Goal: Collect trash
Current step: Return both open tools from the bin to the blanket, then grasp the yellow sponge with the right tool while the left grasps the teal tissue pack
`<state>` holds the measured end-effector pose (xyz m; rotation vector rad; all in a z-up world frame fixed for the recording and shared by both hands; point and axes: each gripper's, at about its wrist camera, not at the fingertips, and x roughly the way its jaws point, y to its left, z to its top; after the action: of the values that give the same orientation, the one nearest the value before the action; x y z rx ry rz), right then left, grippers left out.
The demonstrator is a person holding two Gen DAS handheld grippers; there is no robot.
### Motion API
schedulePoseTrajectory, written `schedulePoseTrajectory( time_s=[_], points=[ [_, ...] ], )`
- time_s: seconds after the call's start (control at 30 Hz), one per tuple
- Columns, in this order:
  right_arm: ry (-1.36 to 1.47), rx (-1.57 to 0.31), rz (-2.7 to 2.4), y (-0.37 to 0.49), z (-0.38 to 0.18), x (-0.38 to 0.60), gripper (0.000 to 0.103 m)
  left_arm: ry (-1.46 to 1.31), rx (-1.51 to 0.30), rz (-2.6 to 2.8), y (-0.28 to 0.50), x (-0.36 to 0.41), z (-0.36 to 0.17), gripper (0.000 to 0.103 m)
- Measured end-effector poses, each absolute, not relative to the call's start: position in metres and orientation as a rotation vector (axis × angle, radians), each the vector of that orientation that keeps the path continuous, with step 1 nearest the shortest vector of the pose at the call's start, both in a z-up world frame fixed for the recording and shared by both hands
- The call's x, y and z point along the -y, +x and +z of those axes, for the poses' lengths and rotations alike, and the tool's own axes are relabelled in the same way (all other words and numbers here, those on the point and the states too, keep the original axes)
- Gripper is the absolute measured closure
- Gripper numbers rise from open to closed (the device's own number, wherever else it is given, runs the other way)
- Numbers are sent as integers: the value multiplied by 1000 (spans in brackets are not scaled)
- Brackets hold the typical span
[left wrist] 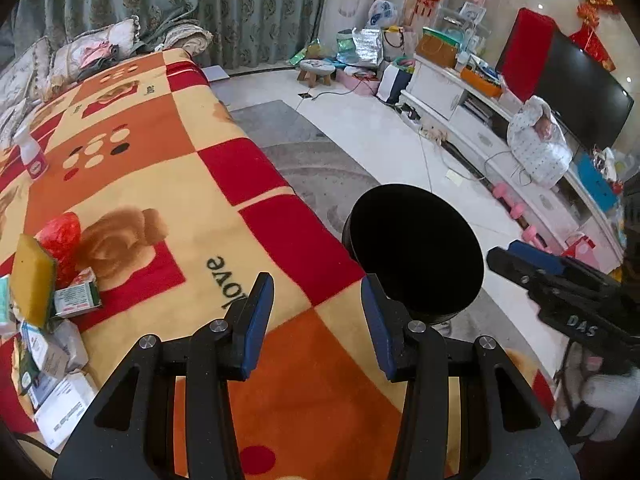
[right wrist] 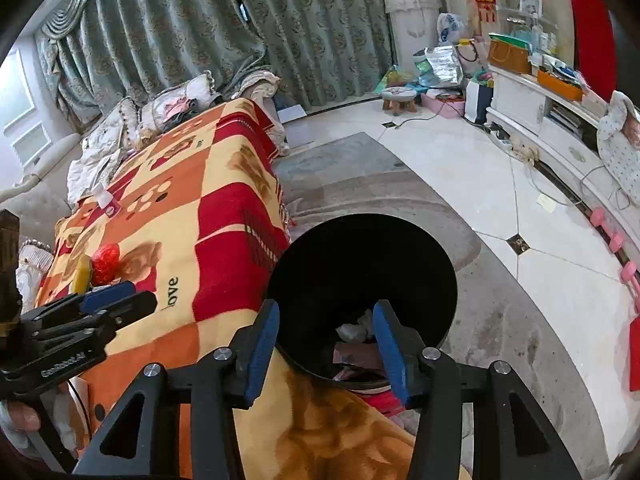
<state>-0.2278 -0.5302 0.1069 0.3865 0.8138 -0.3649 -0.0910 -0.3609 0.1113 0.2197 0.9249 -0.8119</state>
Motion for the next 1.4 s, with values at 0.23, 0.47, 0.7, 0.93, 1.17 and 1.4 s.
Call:
schedulePoseTrajectory(
  time_s=[0.23,0.47,0.7,0.93,1.17,1.4],
  points=[
    [344,-829,-315,-215,108,505,51,186,-891,-753,-90,323,128,59],
    [295,-839,-204,-187,107,462,46,137,-868,-598,-82,254,133,59],
    [239,-865,-58,-152,98,409,43,57,-897,-412,-74,168,122,59],
    [201,-902,80,-117,86,356,41,-21,-925,-268,-70,86,110,59],
    [157,-929,186,-83,81,308,38,-64,-952,-199,-64,44,99,59],
    [103,-927,253,-44,90,278,35,-116,-966,-188,-39,25,96,59]
  ],
)
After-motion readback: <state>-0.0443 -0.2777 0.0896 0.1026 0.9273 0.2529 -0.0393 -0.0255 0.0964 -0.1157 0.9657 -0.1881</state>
